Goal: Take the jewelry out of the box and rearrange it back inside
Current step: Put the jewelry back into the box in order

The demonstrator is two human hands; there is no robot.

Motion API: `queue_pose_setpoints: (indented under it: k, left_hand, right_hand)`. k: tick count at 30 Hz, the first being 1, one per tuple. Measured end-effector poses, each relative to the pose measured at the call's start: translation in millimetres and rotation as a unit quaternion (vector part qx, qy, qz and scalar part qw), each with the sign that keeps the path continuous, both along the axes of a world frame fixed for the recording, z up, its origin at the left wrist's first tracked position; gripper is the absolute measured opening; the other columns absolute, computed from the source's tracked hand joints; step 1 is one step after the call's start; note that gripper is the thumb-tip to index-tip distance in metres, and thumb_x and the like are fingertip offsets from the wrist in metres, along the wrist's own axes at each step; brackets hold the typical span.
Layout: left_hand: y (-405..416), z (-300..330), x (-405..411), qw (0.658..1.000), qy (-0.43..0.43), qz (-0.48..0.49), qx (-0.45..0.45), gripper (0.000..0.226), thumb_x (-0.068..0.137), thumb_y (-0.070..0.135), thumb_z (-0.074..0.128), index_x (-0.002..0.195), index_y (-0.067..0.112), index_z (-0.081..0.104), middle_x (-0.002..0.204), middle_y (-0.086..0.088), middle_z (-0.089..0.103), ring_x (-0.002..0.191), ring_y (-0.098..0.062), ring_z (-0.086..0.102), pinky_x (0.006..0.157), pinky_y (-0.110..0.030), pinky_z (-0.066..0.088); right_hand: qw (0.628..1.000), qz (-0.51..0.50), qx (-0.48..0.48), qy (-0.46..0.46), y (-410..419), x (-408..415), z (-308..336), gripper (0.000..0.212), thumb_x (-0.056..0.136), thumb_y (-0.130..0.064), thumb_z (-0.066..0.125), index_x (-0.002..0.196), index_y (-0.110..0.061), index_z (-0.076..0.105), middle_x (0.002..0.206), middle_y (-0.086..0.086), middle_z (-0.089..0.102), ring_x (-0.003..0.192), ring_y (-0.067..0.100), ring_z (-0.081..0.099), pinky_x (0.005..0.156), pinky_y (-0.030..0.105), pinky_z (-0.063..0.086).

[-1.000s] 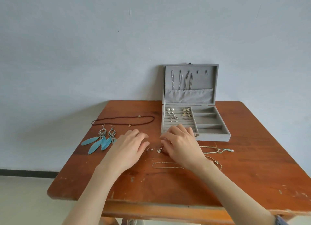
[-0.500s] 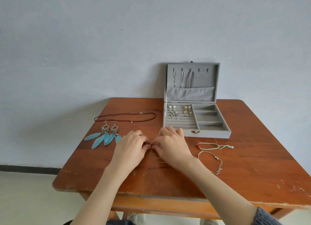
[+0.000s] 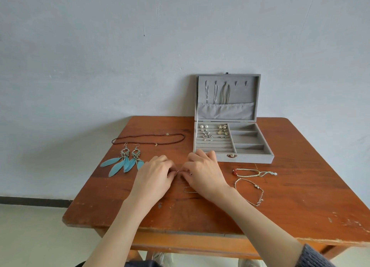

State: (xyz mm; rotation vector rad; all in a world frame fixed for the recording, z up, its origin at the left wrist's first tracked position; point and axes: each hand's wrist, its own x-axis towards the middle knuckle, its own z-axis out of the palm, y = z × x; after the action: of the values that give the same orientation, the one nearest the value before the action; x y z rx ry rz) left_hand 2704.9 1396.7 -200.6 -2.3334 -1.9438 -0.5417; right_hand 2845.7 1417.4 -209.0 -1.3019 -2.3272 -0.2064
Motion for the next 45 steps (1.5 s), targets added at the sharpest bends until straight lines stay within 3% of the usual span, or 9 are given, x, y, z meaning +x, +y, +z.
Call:
queue_pose_setpoints:
  k: [6,13,18,22,26,35,39,42,45]
  left_hand:
    - [-0.7,1.7,-3.3,0.999,-0.002,-0.032,-0.005,0.023,0.093,0.029,0.051,0.113,0.023,0.062,0.113,0.008,0.059,0.104,-0.009,0.053,0.079,-0.019,0.04]
    - [-1.2,3.2,-2.2,0.999,0.002,-0.042,-0.004,0.023,0.092,0.032,0.052,0.11,0.024,0.064,0.111,0.008,0.059,0.104,-0.01,0.053,0.08,-0.021,0.039]
    - [-0.8,2.6,-0.7,0.999,-0.001,-0.037,0.003,0.021,0.092,0.031,0.053,0.105,0.022,0.066,0.108,0.008,0.06,0.101,-0.009,0.053,0.077,-0.019,0.036]
    - [-2.1,2.0,0.0,0.999,-0.002,-0.042,0.007,0.022,0.093,0.032,0.051,0.106,0.021,0.064,0.109,0.009,0.058,0.101,-0.008,0.052,0.077,-0.017,0.038]
    - [-1.4,2.5,1.1,0.999,-0.012,-0.05,0.012,0.021,0.093,0.032,0.05,0.106,0.021,0.063,0.108,0.009,0.059,0.099,-0.006,0.052,0.077,-0.016,0.038]
    - [18.7,22.1,22.2,0.994,-0.061,-0.081,0.033,0.016,0.092,0.029,0.052,0.094,0.017,0.062,0.093,0.01,0.055,0.088,-0.007,0.049,0.071,-0.017,0.034]
    - [37.9,29.6,41.3,0.99,-0.101,-0.098,0.011,0.016,0.091,0.03,0.053,0.091,0.017,0.063,0.091,0.011,0.051,0.089,-0.006,0.045,0.075,-0.02,0.033]
    - [57.0,28.4,56.6,0.99,-0.087,-0.108,0.02,0.018,0.091,0.031,0.054,0.089,0.016,0.063,0.096,0.007,0.043,0.094,-0.008,0.039,0.083,-0.023,0.033]
    - [77.1,25.7,68.1,0.991,-0.072,-0.105,0.031,0.019,0.09,0.032,0.055,0.091,0.015,0.063,0.097,0.006,0.036,0.098,-0.013,0.035,0.086,-0.026,0.03]
  right_hand:
    - [0.999,0.016,-0.022,0.042,-0.6,4.2,-3.1,0.005,0.061,-0.032,0.07,0.057,-0.033,0.07,0.058,-0.011,0.056,0.061,0.016,0.057,0.058,0.033,0.042]
    - [0.995,0.028,-0.081,0.053,0.1,5.1,-0.1,0.016,0.086,-0.028,0.06,0.089,-0.021,0.074,0.093,-0.002,0.065,0.098,0.02,0.051,0.083,0.036,0.024]
    - [0.997,0.033,-0.05,0.05,-0.4,3.6,-9.2,0.011,0.076,-0.023,0.065,0.07,-0.018,0.072,0.075,-0.001,0.063,0.079,0.024,0.059,0.072,0.034,0.027]
    - [0.992,0.035,-0.077,0.092,-1.6,8.3,-4.6,0.016,0.087,-0.027,0.058,0.085,-0.018,0.071,0.087,-0.004,0.06,0.094,0.017,0.053,0.079,0.03,0.022]
    - [0.985,0.028,-0.103,0.137,0.6,18.3,5.9,0.015,0.088,-0.029,0.057,0.088,-0.021,0.07,0.082,-0.014,0.046,0.095,0.012,0.048,0.081,0.029,0.022]
    - [0.965,-0.031,-0.125,0.227,19.0,62.4,21.2,0.013,0.086,-0.027,0.061,0.081,-0.018,0.069,0.085,-0.006,0.057,0.087,0.011,0.048,0.08,0.029,0.024]
    - [0.953,-0.066,-0.142,0.259,35.8,82.4,24.5,0.012,0.085,-0.024,0.063,0.079,-0.015,0.069,0.079,-0.005,0.056,0.086,0.015,0.05,0.088,0.037,0.037]
    - [0.938,-0.086,-0.171,0.289,53.3,92.6,29.1,0.012,0.085,-0.022,0.064,0.08,-0.014,0.07,0.075,-0.005,0.056,0.085,0.02,0.056,0.089,0.048,0.044]
    - [0.929,-0.093,-0.202,0.296,72.1,99.4,31.9,0.013,0.086,-0.024,0.063,0.082,-0.014,0.071,0.07,-0.007,0.059,0.08,0.02,0.058,0.088,0.048,0.046]
